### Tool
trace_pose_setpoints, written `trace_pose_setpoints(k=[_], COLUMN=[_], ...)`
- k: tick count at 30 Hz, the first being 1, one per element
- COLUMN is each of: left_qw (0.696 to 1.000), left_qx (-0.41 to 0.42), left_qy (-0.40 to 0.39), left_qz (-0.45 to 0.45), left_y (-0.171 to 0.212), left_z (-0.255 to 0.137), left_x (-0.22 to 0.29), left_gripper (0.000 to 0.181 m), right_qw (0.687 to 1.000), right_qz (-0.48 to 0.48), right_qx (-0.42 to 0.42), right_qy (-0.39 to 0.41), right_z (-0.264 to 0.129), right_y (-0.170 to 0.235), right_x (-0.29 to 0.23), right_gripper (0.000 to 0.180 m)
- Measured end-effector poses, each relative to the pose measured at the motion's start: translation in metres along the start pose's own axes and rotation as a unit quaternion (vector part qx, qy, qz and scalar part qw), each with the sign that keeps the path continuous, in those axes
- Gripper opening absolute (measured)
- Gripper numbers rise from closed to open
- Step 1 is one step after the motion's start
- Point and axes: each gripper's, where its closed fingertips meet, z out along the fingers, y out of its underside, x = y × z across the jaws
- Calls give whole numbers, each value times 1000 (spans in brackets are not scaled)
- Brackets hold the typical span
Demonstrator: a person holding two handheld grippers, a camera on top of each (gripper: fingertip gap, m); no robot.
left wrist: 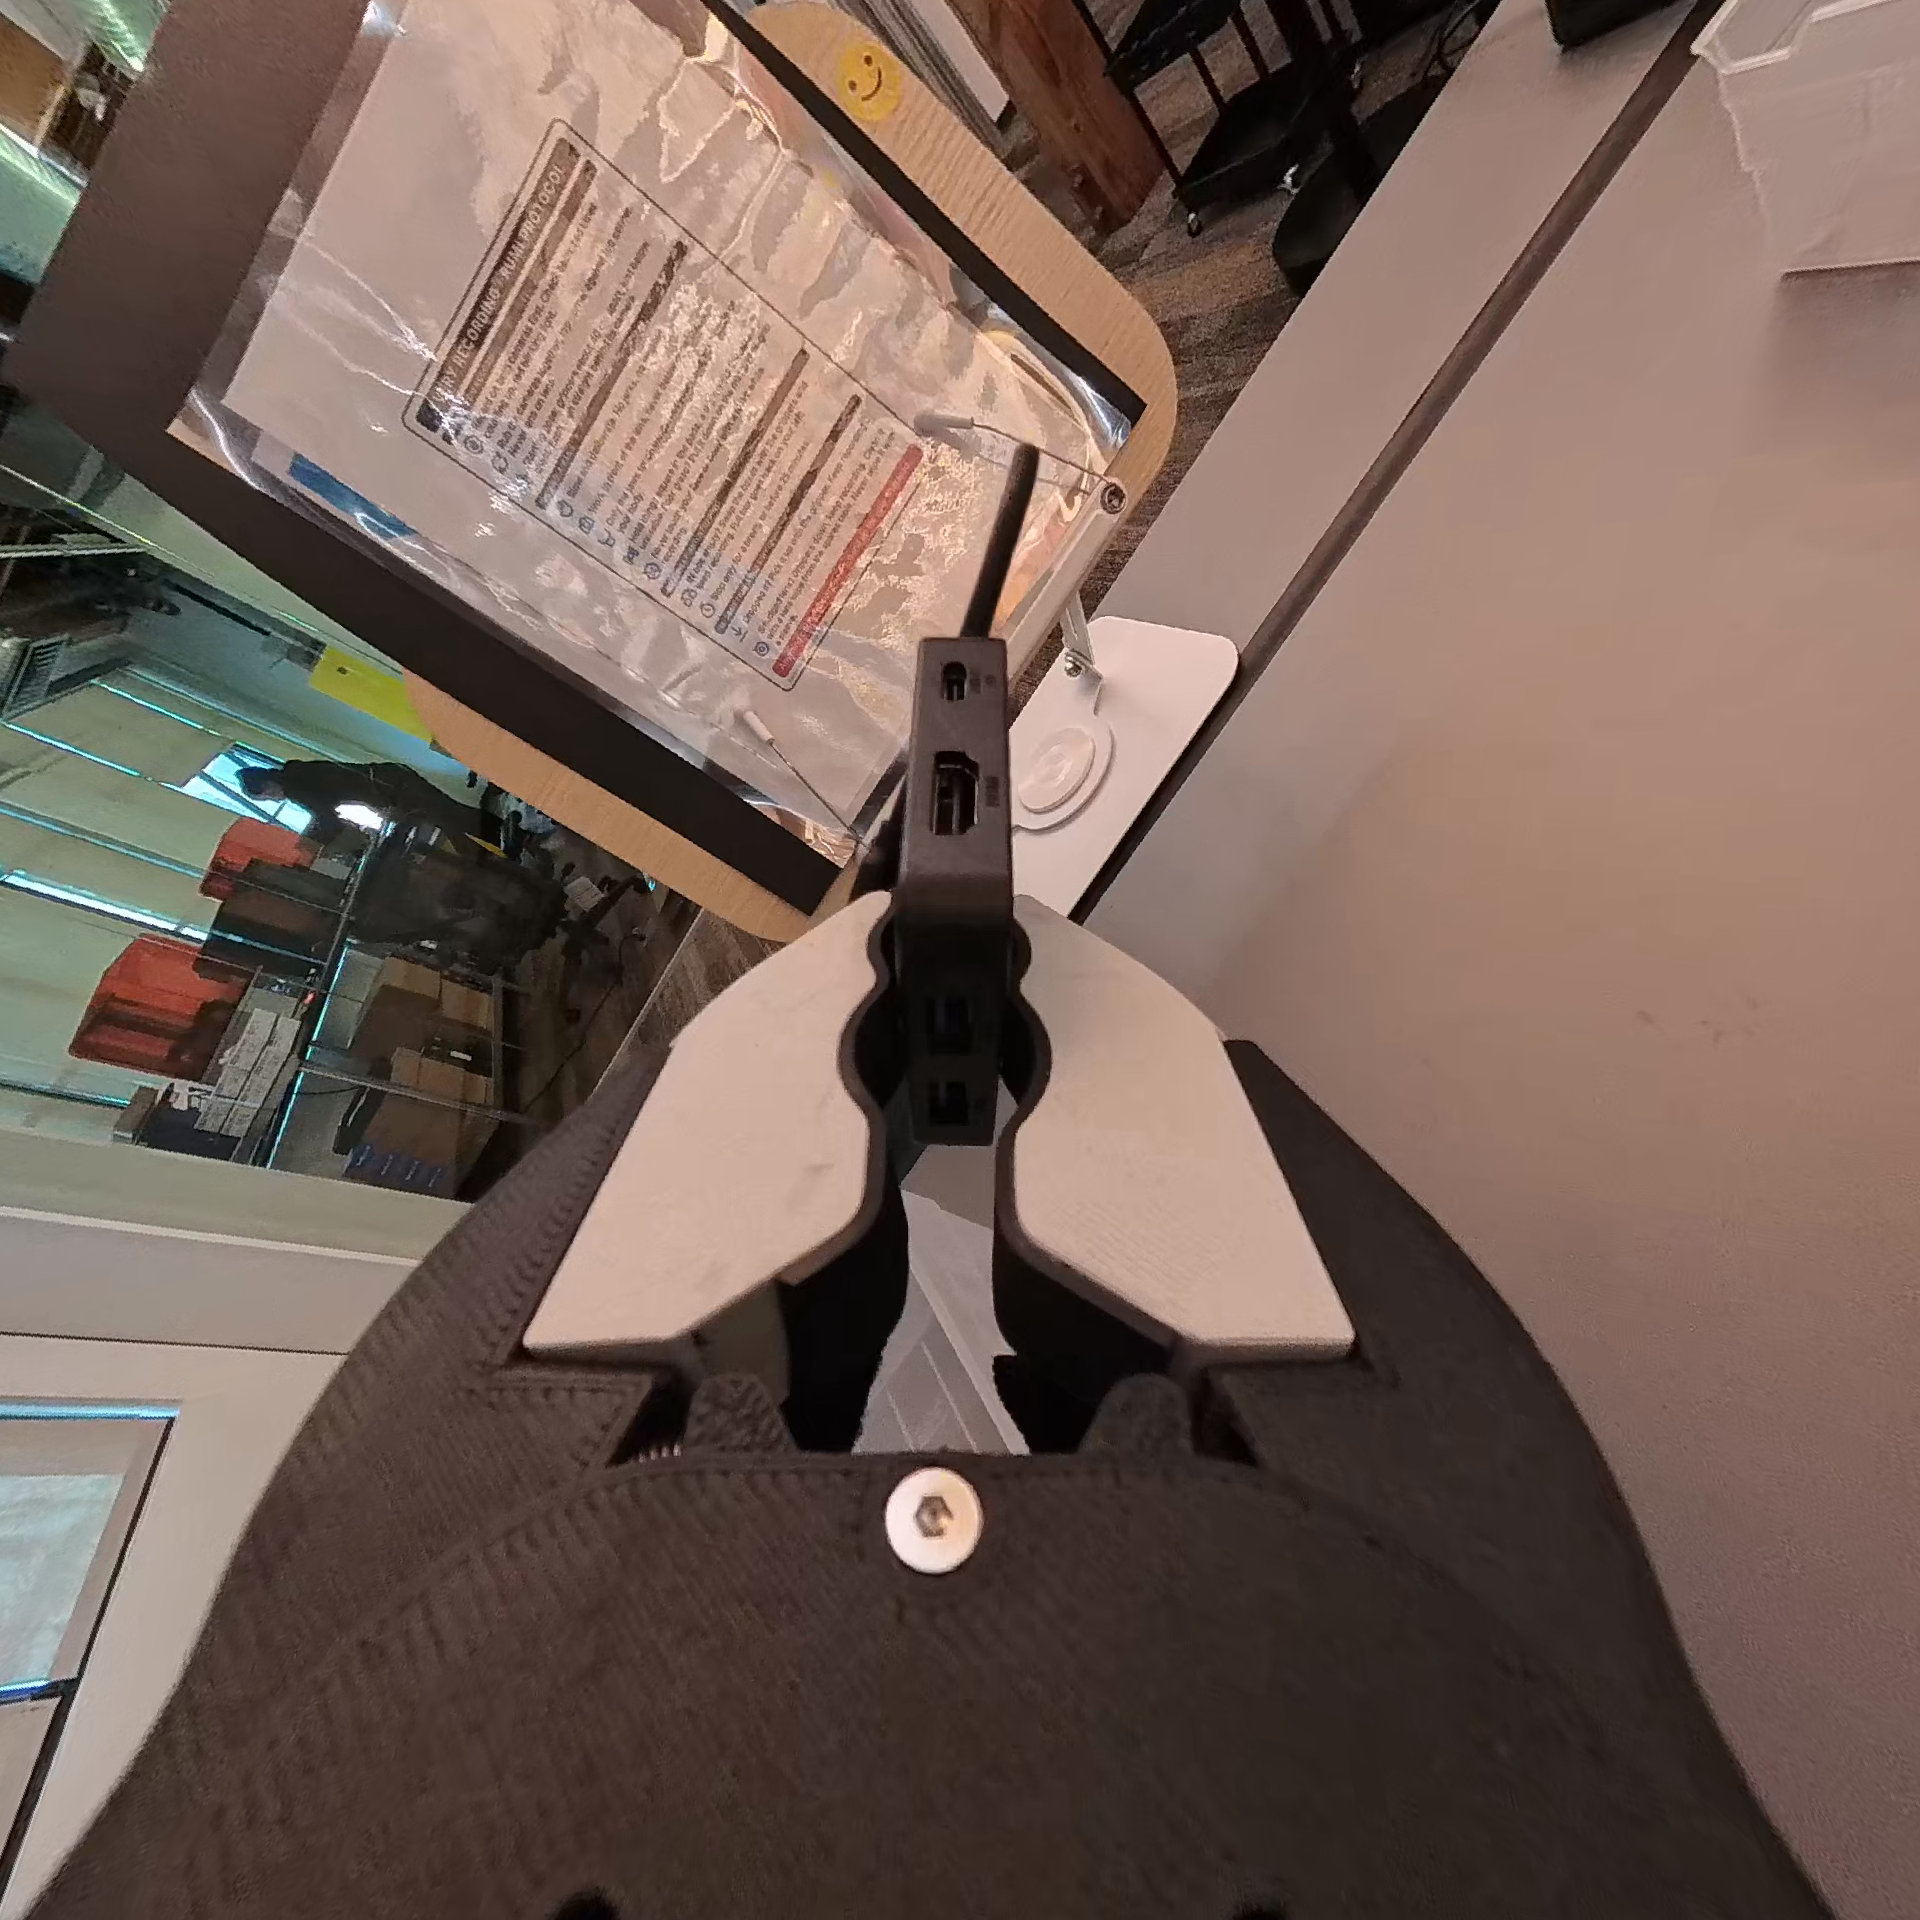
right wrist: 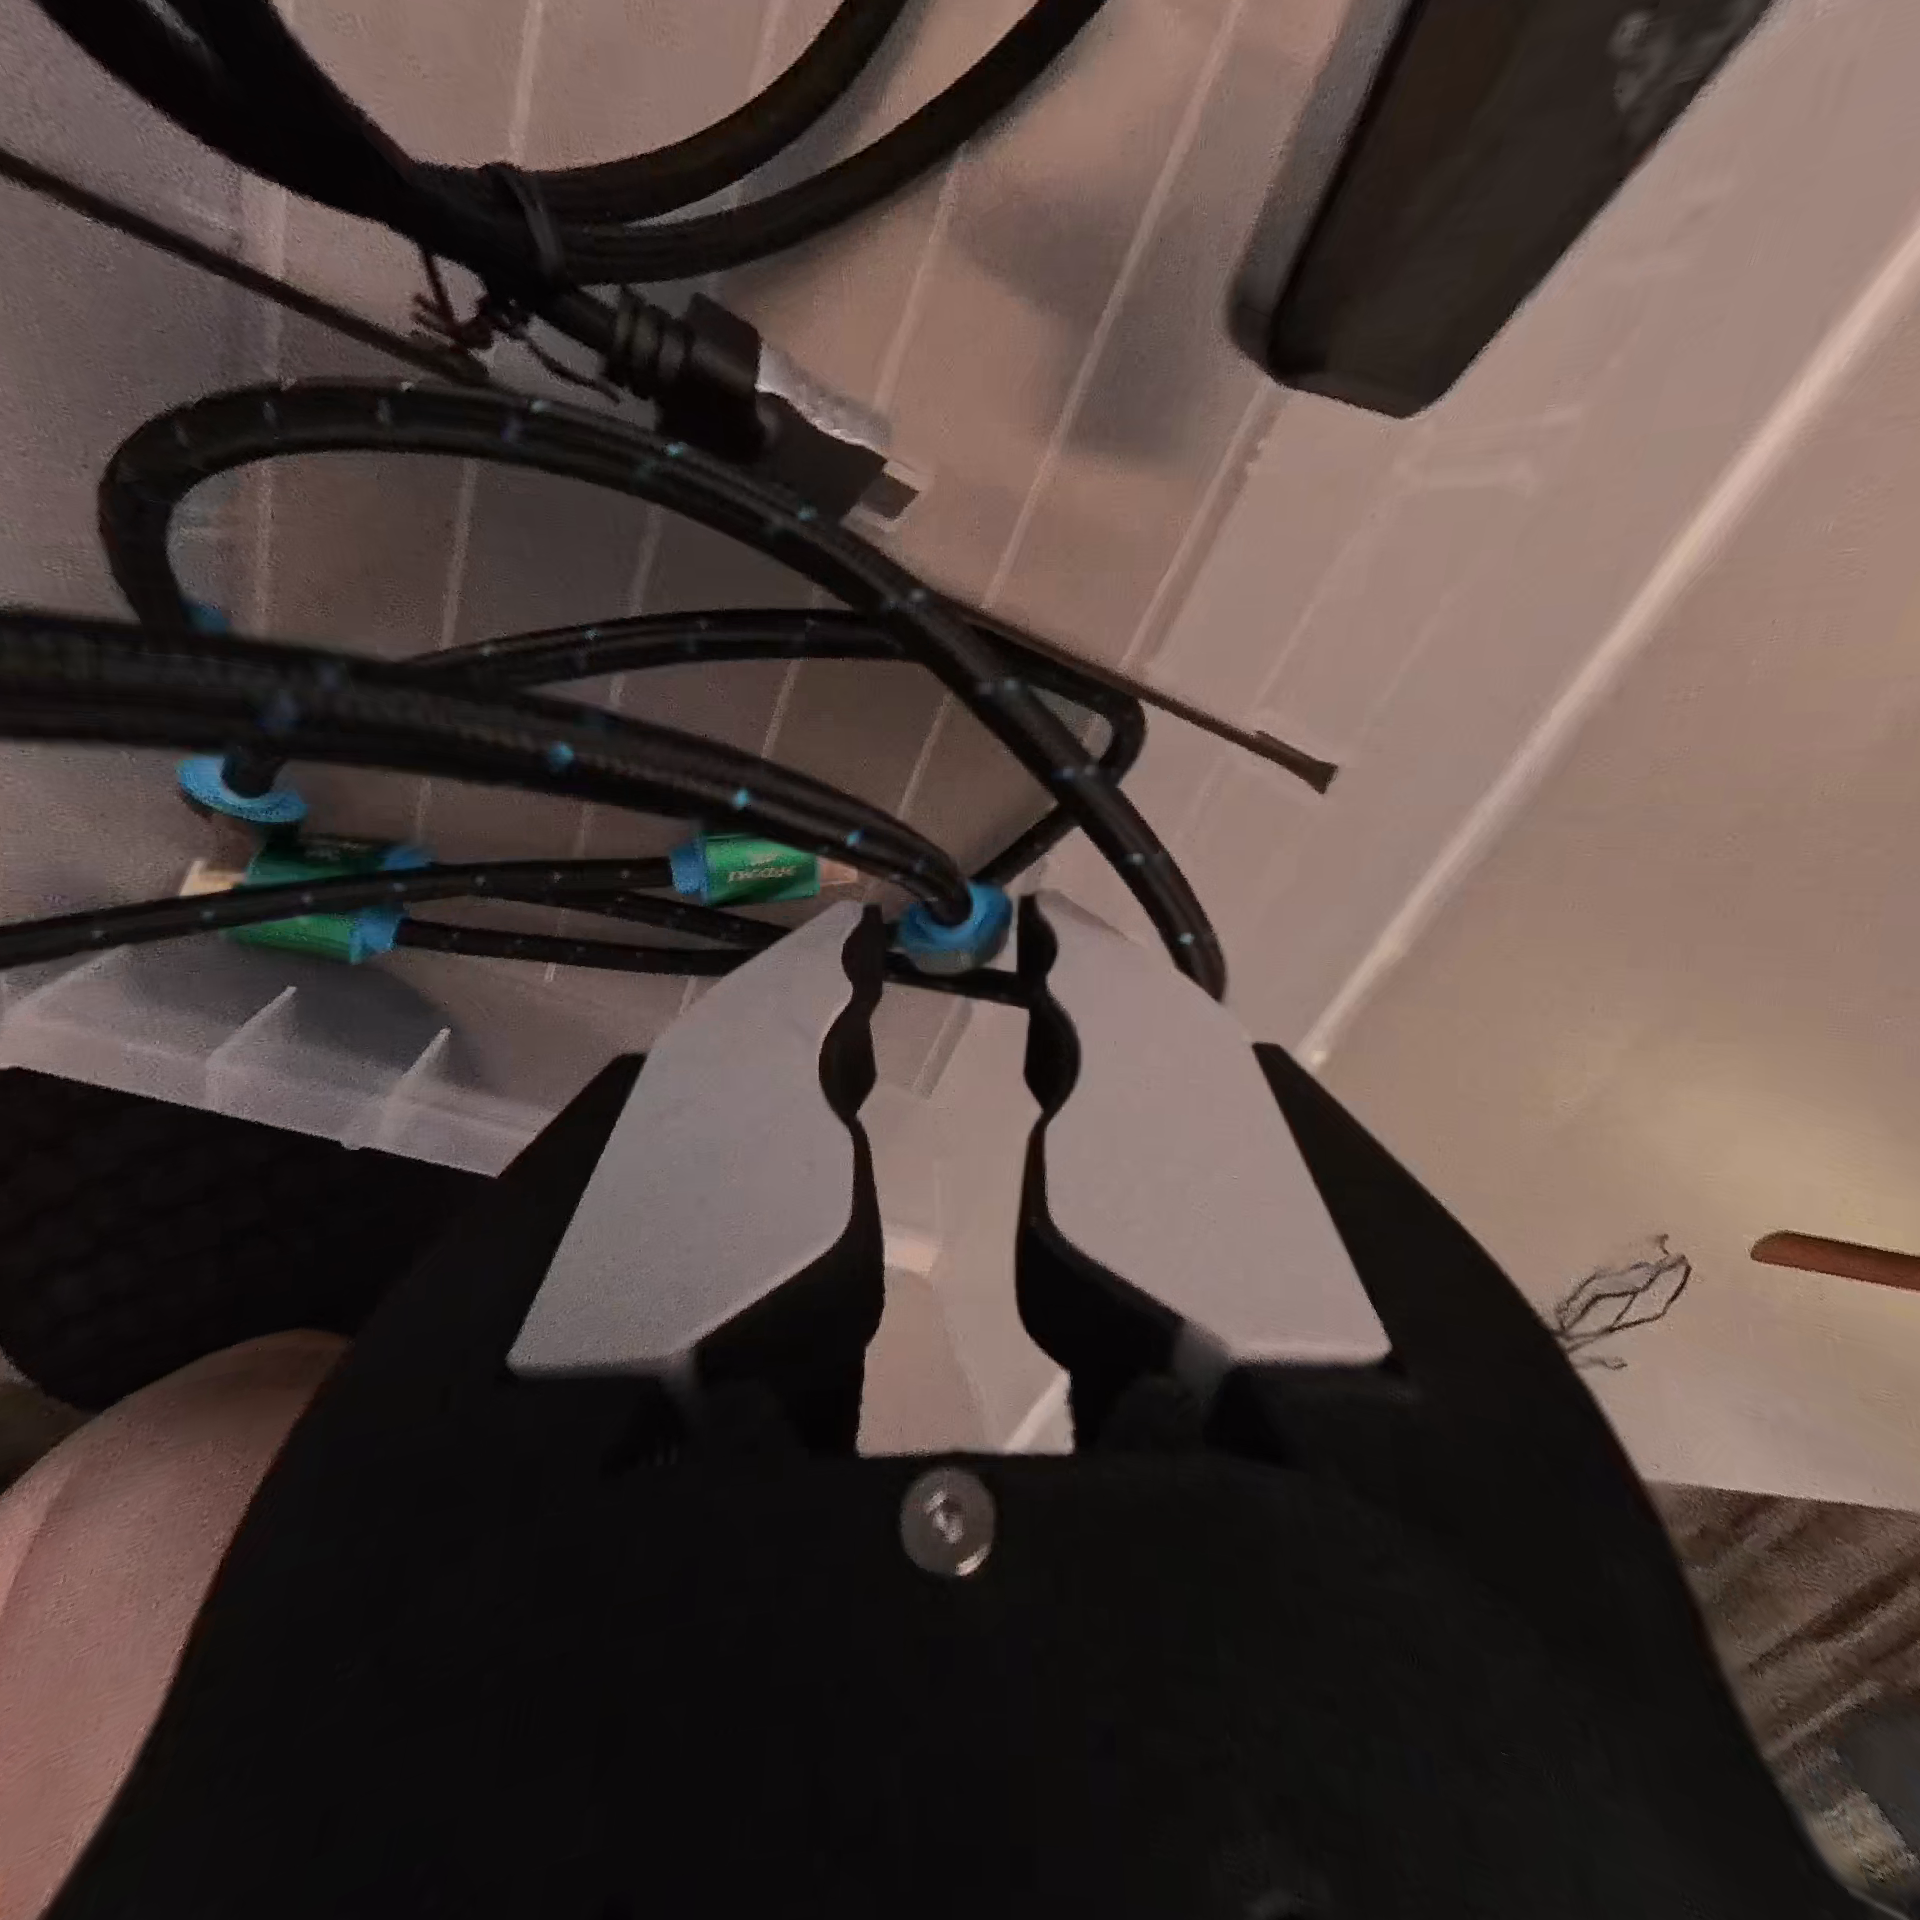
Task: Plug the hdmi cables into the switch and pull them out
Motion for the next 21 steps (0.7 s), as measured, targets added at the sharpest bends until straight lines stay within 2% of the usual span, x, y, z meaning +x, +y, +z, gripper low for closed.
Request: trace_pose_setpoints(k=[2, 5, 8, 10, 12, 14, 15, 16, 18, 19, 21], left_qw=[1000, 999, 994, 982, 962, 945, 939, 935, 935, 936, 940], left_qx=[5, 25, 63, 104, 149, 177, 183, 185, 181, 176, 166], left_qy=[8, 33, 84, 148, 216, 266, 282, 292, 299, 301, 298], left_qz=[-3, -16, -40, -58, -69, -76, -75, -72, -54, -41, -7], left_y=[-2, -8, -19, -32, -45, -56, -60, -62, -63, -63, -61], left_z=[-1, -3, -8, -15, -23, -30, -32, -33, -31, -30, -28], left_x=[3, 8, 20, 36, 54, 70, 76, 82, 91, 97, 107], left_gripper=[14, 14, 14, 14, 14, 13, 13, 13, 13, 13, 13], right_qw=[999, 992, 980, 957, 904, 802, 744, 690, 606, 580, 564], right_qz=[30, 55, 49, -19, -139, -295, -371, -427, -502, -535, -559], right_qx=[34, 102, 166, 269, 397, 518, 556, 585, 615, 610, 606], right_qy=[17, 46, 96, 104, 78, 37, 11, -13, -50, -67, -36], right_z=[-15, -49, -92, -130, -176, -217, -228, -237, -242, -236, -226], right_y=[-2, -5, -7, -34, -70, -93, -94, -95, -92, -89, -96], right_x=[6, 10, 7, -16, -66, -141, -182, -221, -287, -315, -345], right_gripper=[30, 51, 46, 44, 42, 38, 29, 27, 28, 28, 33])
